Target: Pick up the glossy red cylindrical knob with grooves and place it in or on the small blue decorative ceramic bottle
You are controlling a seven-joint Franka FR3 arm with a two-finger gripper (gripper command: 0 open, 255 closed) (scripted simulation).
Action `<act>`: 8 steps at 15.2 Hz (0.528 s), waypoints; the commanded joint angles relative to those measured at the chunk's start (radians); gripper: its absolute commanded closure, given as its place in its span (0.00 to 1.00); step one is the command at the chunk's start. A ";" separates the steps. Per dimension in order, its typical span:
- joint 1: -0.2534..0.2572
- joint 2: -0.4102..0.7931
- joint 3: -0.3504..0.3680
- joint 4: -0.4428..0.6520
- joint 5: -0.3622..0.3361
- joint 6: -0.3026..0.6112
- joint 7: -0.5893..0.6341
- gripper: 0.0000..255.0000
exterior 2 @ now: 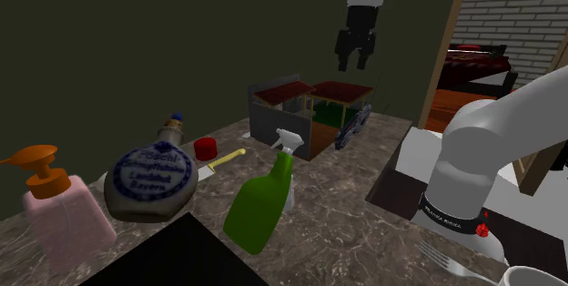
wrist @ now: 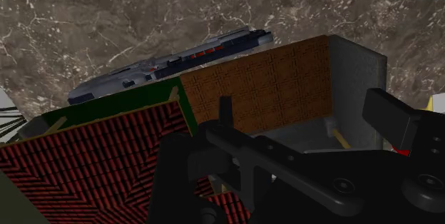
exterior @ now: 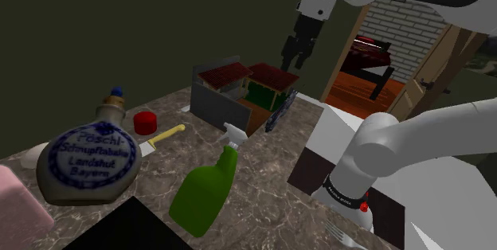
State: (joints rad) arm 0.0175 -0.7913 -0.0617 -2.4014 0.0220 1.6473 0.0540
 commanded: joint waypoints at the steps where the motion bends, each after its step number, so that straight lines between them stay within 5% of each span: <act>1: 0.000 0.000 0.000 0.000 0.000 0.000 0.000 0.00; 8: 0.039 0.168 0.122 0.014 0.065 0.154 0.145 0.00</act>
State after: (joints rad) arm 0.0510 -0.6559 0.0423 -2.3993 0.0789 1.7794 0.1768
